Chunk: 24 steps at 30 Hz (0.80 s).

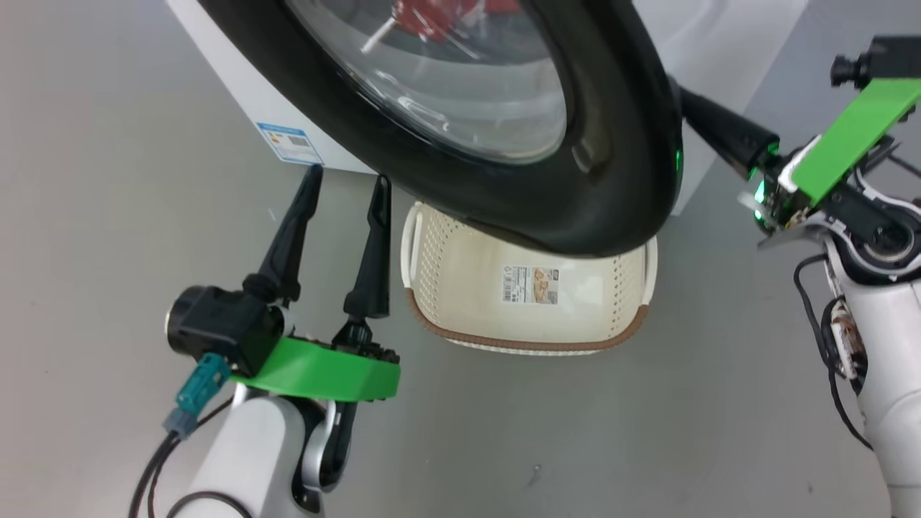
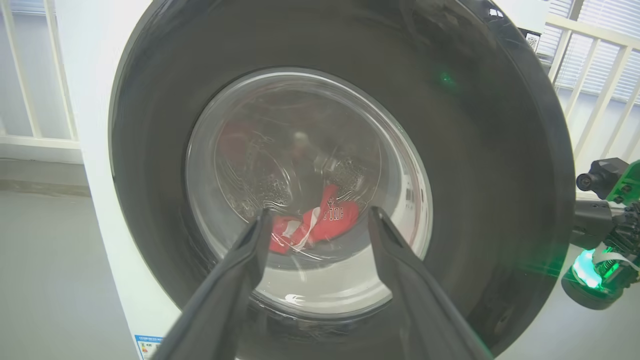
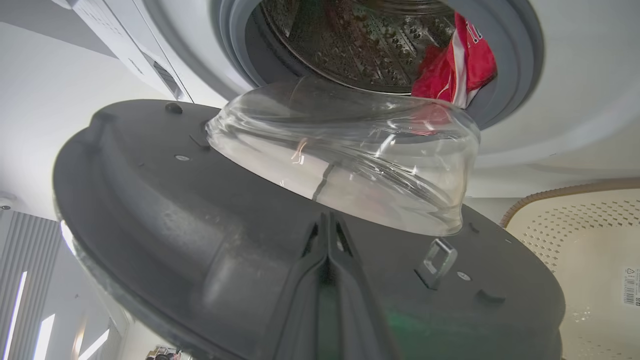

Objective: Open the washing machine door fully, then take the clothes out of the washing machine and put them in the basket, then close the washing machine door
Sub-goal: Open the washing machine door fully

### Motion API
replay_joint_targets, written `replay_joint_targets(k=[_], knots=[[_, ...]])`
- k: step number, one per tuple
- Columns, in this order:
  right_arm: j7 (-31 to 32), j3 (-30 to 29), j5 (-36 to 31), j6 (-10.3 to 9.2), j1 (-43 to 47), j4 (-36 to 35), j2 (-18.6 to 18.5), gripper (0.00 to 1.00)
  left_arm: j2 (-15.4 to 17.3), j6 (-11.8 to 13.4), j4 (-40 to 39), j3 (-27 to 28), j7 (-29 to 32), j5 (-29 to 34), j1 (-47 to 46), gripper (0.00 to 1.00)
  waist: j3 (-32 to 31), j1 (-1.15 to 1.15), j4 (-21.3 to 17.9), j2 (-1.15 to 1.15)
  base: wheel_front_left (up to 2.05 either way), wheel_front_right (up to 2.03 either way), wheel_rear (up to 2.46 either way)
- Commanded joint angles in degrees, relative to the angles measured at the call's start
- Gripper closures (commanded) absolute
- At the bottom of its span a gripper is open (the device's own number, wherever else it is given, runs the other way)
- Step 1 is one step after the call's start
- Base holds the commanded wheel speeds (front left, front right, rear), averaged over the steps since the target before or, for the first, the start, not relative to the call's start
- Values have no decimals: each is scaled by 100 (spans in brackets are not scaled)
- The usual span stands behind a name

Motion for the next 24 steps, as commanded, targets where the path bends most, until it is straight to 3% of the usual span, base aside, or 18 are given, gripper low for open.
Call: replay_joint_targets(k=[1, 10, 24], knots=[[76, 81, 36, 45, 131, -267, 96, 100, 138, 60, -115, 130, -29, -53, 68, 0, -181, 0, 165, 0, 0, 0, 0], [340, 180, 90, 45, 942, -759, 166, 100, 138, 119, -20, 63, -29, -139, 289, 0, -619, 0, 430, 0, 0, 0, 0], [572, 412, 65, 45, 1557, -1154, 444, 100, 138, 166, -16, -27, -29, -185, 477, 0, -816, 0, 752, 0, 0, 0, 0]])
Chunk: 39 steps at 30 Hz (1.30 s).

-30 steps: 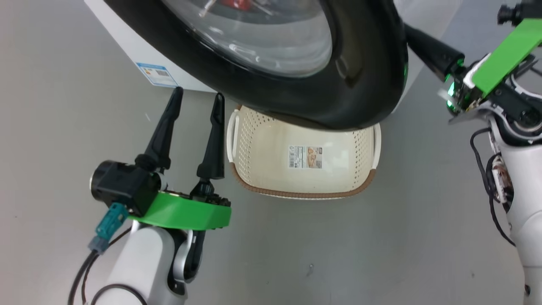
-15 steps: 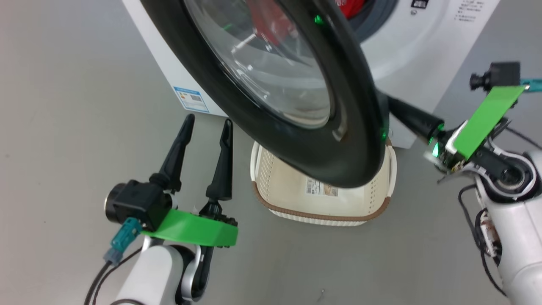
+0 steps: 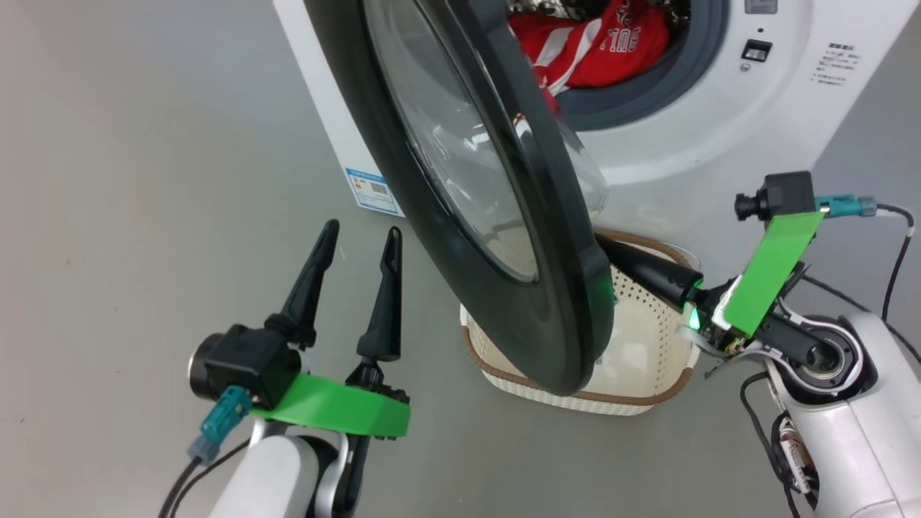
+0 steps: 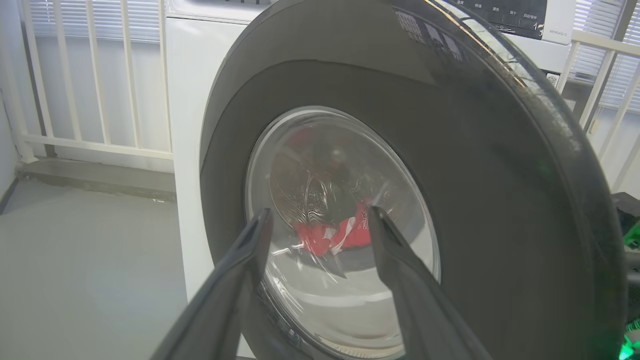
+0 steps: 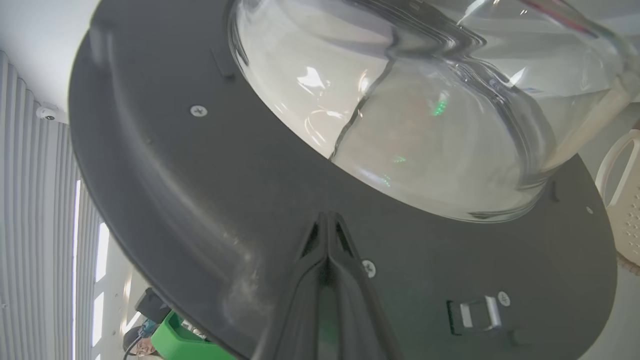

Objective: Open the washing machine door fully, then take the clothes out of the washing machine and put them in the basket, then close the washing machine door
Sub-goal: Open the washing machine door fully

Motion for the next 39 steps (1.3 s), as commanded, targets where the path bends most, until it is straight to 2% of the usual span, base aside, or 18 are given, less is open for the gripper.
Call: replay_joint_targets(k=[1, 17, 39], knots=[[63, 155, 5, 44, 71, -211, 111, 100, 126, 26, -116, 134, -29, -54, 22, 0, -43, 0, 99, 0, 0, 0, 0], [330, 232, -175, 44, 346, -466, 278, 100, 126, 135, -15, 83, -29, -165, 87, 0, -78, 0, 689, 0, 0, 0, 0], [626, 283, -290, 44, 513, -644, 459, 100, 126, 199, 121, 106, -29, -235, 164, 0, -161, 0, 1181, 0, 0, 0, 0]])
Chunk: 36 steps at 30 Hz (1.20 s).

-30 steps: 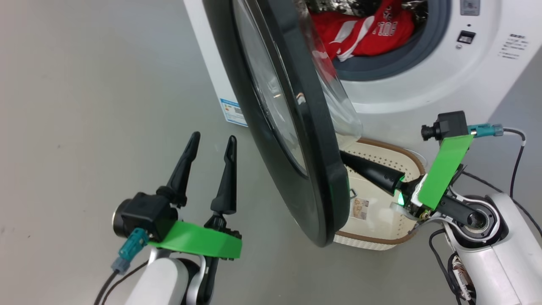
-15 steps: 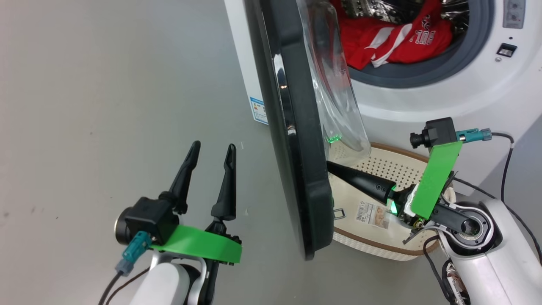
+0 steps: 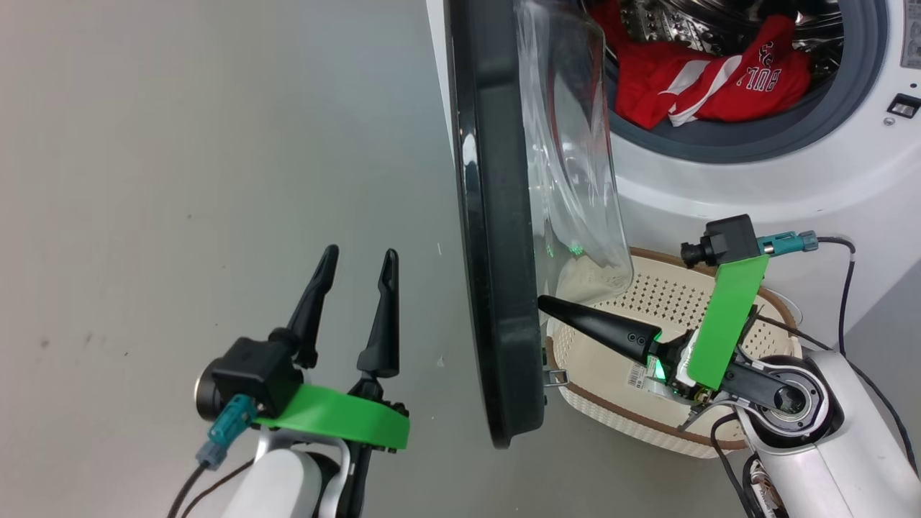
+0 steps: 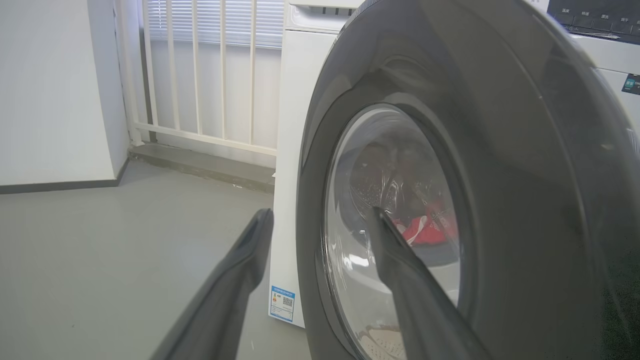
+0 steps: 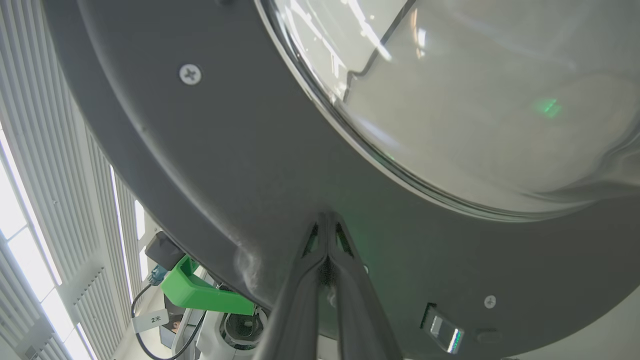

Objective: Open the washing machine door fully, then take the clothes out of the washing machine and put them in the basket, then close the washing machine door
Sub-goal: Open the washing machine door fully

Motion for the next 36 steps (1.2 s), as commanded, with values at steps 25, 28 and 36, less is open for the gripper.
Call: replay_joint_targets(k=[25, 28, 36], knots=[[-356, 461, -274, 44, -332, -191, 171, 100, 122, 83, -285, 371, -29, -22, 206, 0, 63, 0, 22, 0, 0, 0, 0], [-789, 365, -771, 44, -234, -417, 171, 21, 122, 50, -275, 348, -29, -55, 216, 0, 42, 0, 14, 0, 0, 0, 0], [-1818, 458, -2569, 44, -93, -900, -12, 0, 122, 5, -195, 313, -29, -87, 227, 0, 7, 0, 6, 0, 0, 0, 0]])
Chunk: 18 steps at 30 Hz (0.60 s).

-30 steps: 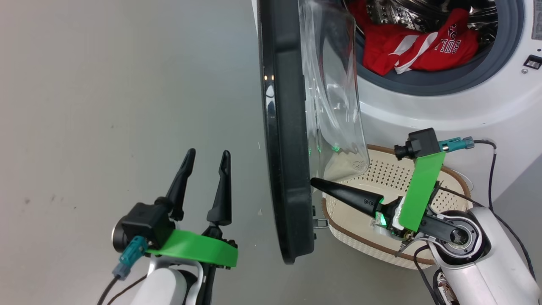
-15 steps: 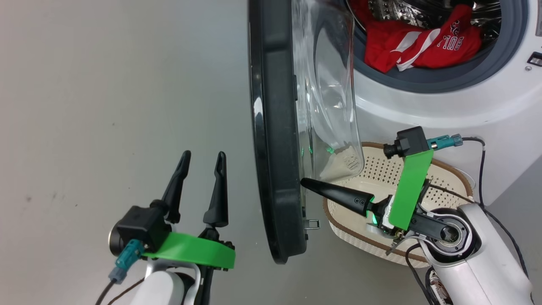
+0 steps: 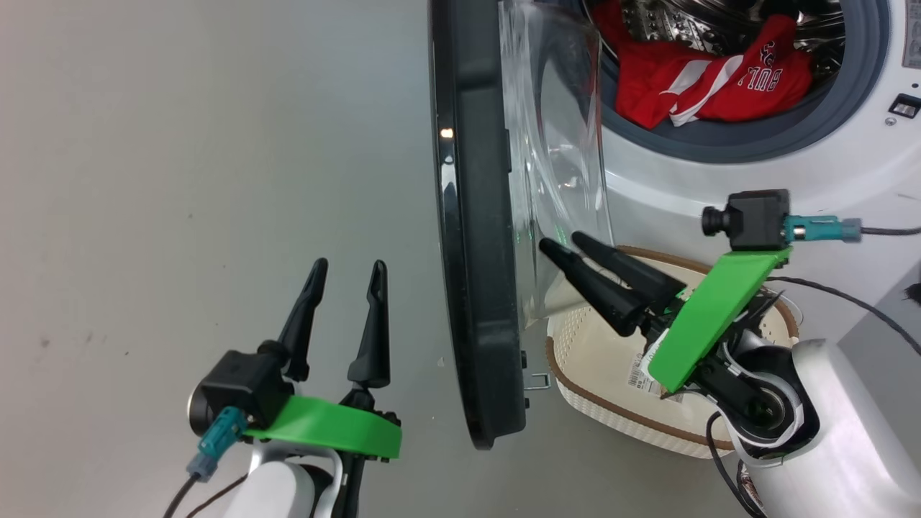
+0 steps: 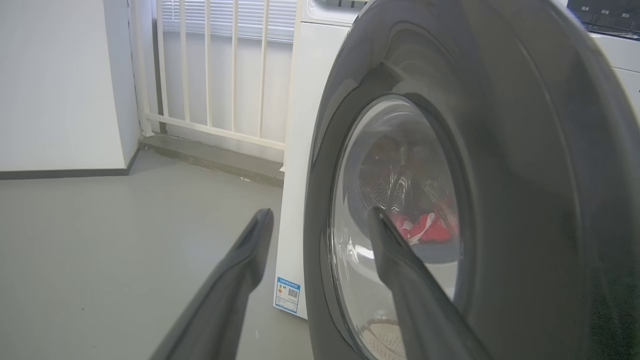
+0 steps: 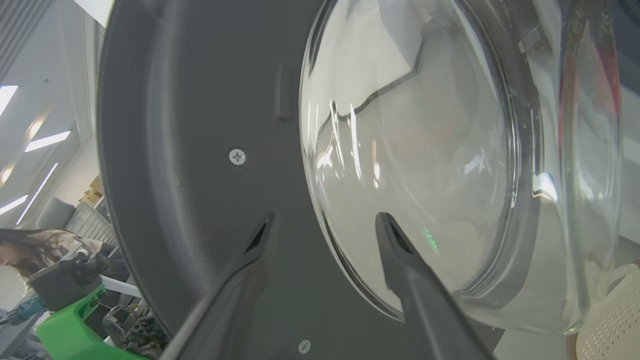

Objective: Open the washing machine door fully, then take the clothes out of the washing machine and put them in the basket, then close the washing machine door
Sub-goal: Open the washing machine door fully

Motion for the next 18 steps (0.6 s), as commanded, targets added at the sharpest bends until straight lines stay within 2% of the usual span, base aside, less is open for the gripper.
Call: replay_joint_targets(k=[1, 3, 4, 10, 18], knots=[[-232, 114, -315, 44, 37, -240, 30, 0, 122, -42, -101, 180, -29, -34, 21, 0, -13, 0, -2, 0, 0, 0, 0], [-616, 148, -827, 44, 121, -287, -20, 0, 122, -59, -81, 188, -29, -26, 37, 0, -31, 0, -5, 0, 0, 0, 0], [-1060, 188, -1484, 44, 177, -316, -109, 0, 122, -70, -65, 202, -29, -16, 55, 0, -45, 0, -8, 0, 0, 0, 0], [-2256, 237, -3121, 44, 399, -253, -154, 0, 122, -77, -57, 239, -29, 15, 113, 0, -106, 0, -20, 0, 0, 0, 0], [-3562, -453, -4892, 44, 759, 164, 160, 0, 122, -114, -99, 260, -29, 117, 195, 0, -185, 0, -34, 0, 0, 0, 0]])
